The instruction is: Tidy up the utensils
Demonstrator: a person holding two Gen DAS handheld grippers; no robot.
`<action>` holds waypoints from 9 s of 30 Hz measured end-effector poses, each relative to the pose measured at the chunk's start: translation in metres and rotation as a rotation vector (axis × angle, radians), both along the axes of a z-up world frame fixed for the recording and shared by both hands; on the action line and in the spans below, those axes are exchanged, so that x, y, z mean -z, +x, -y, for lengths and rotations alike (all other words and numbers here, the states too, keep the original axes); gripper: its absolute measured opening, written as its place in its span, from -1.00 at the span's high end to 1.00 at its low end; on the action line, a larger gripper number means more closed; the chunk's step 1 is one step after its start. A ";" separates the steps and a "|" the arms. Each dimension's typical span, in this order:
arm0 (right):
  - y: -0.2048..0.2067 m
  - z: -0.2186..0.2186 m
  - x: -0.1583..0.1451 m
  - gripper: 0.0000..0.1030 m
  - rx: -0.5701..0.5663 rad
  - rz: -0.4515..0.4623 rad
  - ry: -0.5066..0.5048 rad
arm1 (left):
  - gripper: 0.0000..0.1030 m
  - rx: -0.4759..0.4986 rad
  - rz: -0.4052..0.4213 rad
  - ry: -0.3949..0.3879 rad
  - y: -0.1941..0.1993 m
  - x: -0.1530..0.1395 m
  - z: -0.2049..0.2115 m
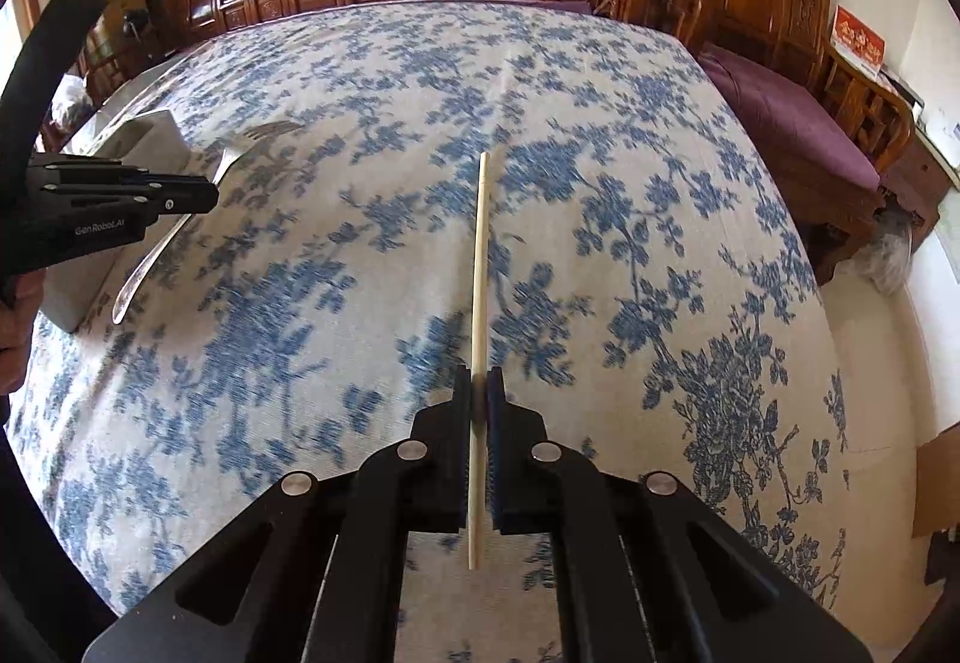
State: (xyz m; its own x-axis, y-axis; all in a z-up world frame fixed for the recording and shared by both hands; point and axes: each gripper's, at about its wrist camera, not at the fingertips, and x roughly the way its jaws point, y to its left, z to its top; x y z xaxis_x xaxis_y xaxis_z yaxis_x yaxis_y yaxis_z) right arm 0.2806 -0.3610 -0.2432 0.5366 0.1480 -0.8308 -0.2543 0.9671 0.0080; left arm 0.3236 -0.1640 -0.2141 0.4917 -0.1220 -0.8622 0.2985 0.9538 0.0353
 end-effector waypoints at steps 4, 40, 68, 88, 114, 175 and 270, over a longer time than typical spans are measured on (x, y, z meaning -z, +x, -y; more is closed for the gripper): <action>-0.001 -0.016 -0.014 0.89 -0.020 0.022 0.005 | 0.89 -0.002 0.037 -0.019 -0.007 -0.023 -0.013; -0.007 -0.130 -0.044 0.89 -0.168 0.056 0.037 | 0.88 -0.141 0.027 -0.012 -0.021 -0.020 -0.169; -0.013 -0.178 -0.065 0.89 -0.225 0.075 0.054 | 0.63 -0.183 0.061 -0.070 -0.041 -0.035 -0.203; 0.000 -0.269 -0.063 0.89 -0.277 0.012 0.157 | 0.32 -0.236 0.154 -0.096 -0.078 -0.074 -0.260; 0.021 -0.313 -0.023 0.87 -0.252 -0.075 0.218 | 0.05 -0.270 0.156 -0.107 -0.088 -0.071 -0.282; -0.175 -0.129 -0.231 -0.95 0.049 0.504 0.167 | -0.85 -0.210 0.468 -0.145 -0.248 -0.223 -0.152; -0.204 -0.129 -0.262 -0.95 0.059 0.602 0.196 | -0.85 -0.234 0.595 -0.141 -0.278 -0.257 -0.148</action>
State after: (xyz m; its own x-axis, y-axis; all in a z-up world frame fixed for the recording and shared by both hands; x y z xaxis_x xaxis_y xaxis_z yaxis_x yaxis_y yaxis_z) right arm 0.0767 -0.2318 0.0187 0.9130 0.2231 -0.3415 -0.2162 0.9746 0.0588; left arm 0.0452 -0.0160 0.0431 0.9074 -0.0456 -0.4179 0.0504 0.9987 0.0005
